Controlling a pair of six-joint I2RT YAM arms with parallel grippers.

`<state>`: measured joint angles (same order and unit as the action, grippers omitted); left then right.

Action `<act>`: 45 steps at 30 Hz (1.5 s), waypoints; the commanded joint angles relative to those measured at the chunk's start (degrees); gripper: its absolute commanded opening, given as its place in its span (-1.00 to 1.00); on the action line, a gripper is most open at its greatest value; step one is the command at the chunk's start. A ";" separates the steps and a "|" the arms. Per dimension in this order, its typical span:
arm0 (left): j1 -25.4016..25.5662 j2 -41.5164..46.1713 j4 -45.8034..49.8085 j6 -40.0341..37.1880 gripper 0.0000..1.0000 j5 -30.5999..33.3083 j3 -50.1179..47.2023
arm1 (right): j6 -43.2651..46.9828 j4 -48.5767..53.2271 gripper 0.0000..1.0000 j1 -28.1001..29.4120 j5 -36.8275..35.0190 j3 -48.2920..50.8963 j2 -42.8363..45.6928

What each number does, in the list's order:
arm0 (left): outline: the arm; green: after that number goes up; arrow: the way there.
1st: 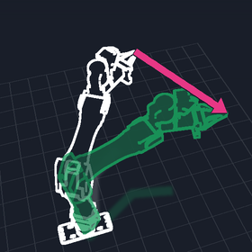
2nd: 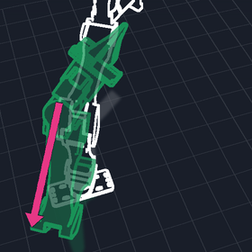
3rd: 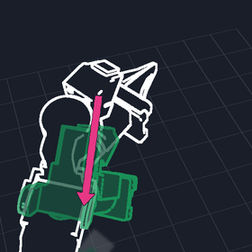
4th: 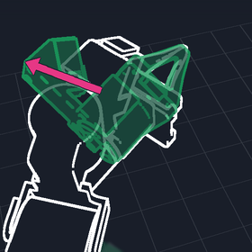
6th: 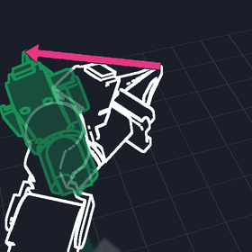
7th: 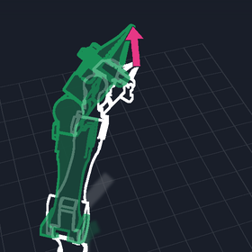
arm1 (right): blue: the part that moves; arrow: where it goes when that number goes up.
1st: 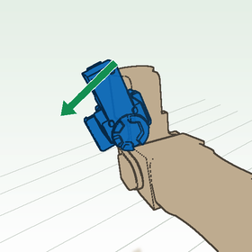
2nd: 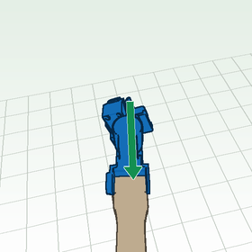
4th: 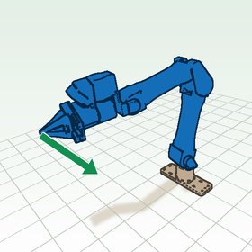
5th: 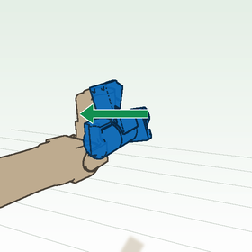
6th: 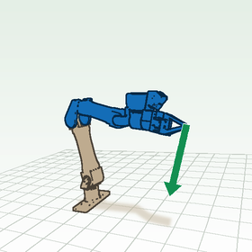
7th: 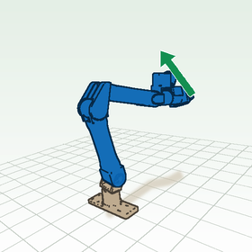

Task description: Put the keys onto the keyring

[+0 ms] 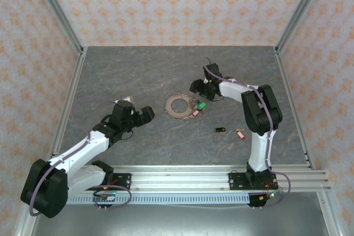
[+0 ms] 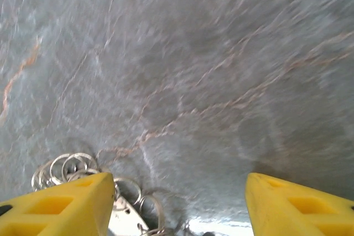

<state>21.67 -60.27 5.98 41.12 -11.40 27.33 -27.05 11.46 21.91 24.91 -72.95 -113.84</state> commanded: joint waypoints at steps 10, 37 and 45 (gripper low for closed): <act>1.27 -1.57 -2.55 1.77 1.00 4.43 1.76 | 2.15 -1.32 0.19 3.49 9.28 14.67 7.03; 7.08 -14.05 -9.76 2.75 0.48 1.46 6.48 | 0.08 -8.46 -0.12 1.52 11.57 19.26 16.22; 8.37 -26.57 -12.61 4.23 0.26 -0.17 13.66 | -0.38 -9.32 -0.18 1.49 17.99 12.13 6.09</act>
<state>29.65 -84.47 -4.21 44.58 -10.76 38.00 -27.62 2.52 23.20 39.59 -58.54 -106.08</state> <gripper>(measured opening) 0.639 0.411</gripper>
